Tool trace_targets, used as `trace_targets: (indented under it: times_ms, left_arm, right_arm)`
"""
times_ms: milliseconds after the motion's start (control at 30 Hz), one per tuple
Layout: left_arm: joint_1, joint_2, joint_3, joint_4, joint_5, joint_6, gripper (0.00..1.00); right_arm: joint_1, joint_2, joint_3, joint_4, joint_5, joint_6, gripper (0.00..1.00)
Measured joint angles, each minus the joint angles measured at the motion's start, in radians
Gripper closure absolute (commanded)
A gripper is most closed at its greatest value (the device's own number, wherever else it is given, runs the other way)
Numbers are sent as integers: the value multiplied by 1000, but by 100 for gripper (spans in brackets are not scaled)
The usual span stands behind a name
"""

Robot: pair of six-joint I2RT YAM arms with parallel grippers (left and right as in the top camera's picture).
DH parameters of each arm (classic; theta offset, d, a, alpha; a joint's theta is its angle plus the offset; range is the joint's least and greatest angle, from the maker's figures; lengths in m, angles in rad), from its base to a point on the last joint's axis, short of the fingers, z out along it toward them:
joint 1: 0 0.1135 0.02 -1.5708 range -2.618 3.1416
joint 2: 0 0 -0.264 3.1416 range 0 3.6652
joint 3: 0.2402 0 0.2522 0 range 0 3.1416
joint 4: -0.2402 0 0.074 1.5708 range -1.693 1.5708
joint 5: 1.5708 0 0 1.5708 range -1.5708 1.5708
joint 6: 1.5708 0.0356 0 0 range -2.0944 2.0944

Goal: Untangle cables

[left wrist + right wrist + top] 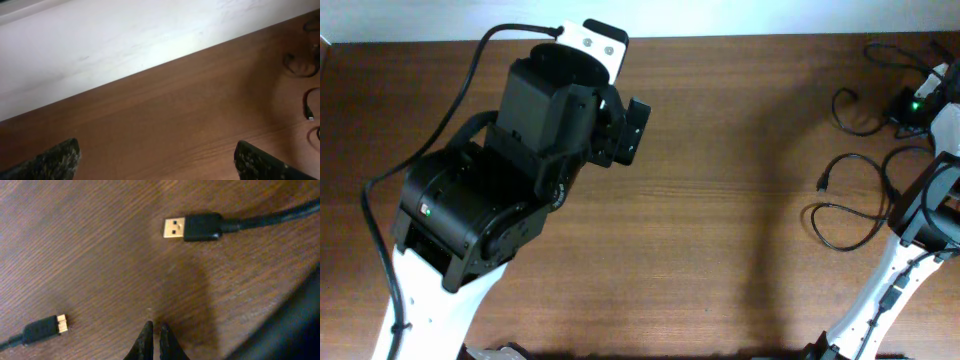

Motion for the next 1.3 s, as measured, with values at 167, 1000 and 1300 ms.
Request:
trace_targets:
  times_ms: [167, 1000, 1300]
  left_arm:
    - [0, 0, 0, 3, 0, 0, 1]
    - [0, 0, 0, -24, 0, 0, 1]
    - [0, 0, 0, -23, -85, 0, 1]
  right_arm:
    - [20, 11, 24, -9, -5, 7, 1]
    - [213, 51, 1013, -971, -4, -140, 2]
    - [305, -273, 1003, -961, 18, -250, 1]
